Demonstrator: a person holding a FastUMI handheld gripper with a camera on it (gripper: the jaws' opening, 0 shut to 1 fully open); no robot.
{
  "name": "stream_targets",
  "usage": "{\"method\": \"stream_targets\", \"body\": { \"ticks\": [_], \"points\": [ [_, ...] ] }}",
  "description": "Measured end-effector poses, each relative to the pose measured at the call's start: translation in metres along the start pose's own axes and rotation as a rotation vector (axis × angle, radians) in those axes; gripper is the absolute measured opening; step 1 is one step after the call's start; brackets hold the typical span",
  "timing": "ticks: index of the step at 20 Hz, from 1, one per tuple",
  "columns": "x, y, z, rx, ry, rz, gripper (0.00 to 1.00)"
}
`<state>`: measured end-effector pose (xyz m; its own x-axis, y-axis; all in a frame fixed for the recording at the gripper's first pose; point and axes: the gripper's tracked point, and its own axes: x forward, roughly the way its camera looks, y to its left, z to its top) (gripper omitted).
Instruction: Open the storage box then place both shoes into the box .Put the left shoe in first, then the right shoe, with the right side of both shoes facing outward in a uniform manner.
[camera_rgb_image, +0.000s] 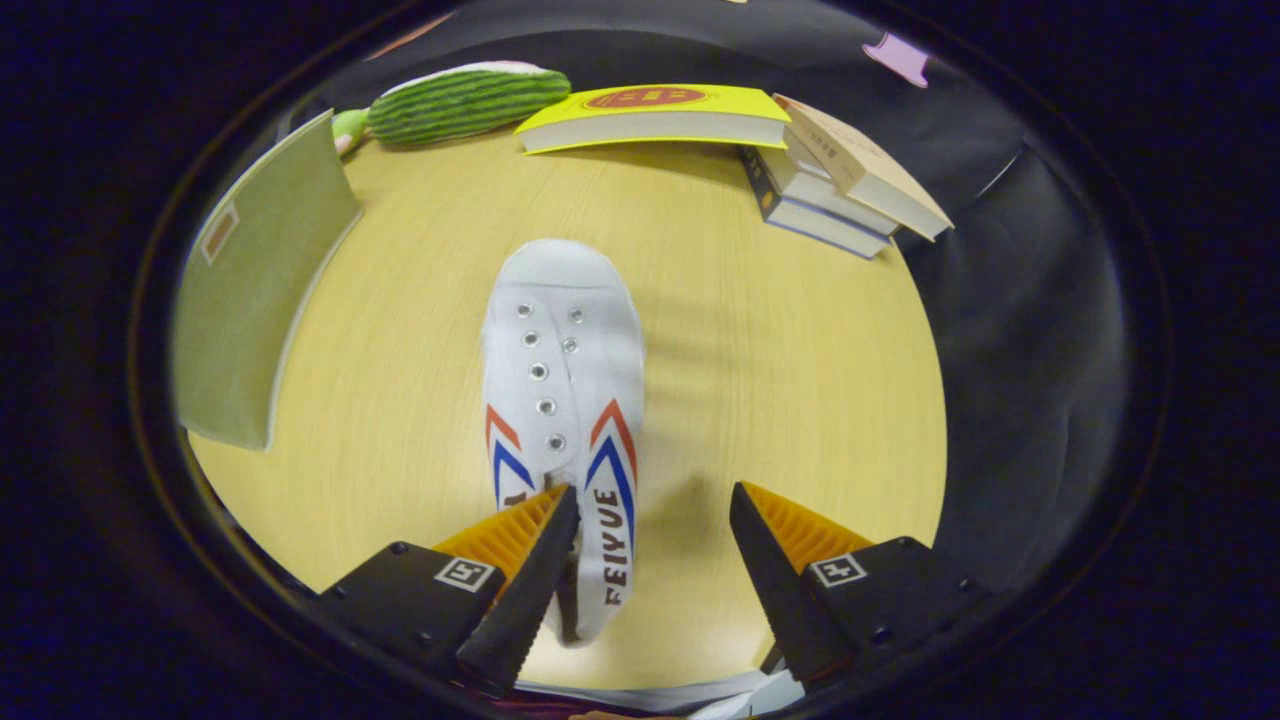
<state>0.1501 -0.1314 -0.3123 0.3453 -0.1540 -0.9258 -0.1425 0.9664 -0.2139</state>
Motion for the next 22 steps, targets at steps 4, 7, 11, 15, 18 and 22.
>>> {"method": "stream_targets", "body": {
  "ticks": [4,7,11,15,18,22],
  "points": [
    [0.008,0.013,0.003,-0.062,0.012,0.145,0.8],
    [0.01,0.012,0.0,0.028,0.079,0.25,0.78],
    [0.012,0.013,0.001,0.089,0.098,0.346,0.78],
    [0.011,0.016,0.002,0.127,0.039,0.379,0.77],
    [0.008,0.022,0.002,0.175,-0.01,0.41,0.45],
    [0.005,0.023,0.001,0.272,-0.029,0.452,0.27]
  ]
}}
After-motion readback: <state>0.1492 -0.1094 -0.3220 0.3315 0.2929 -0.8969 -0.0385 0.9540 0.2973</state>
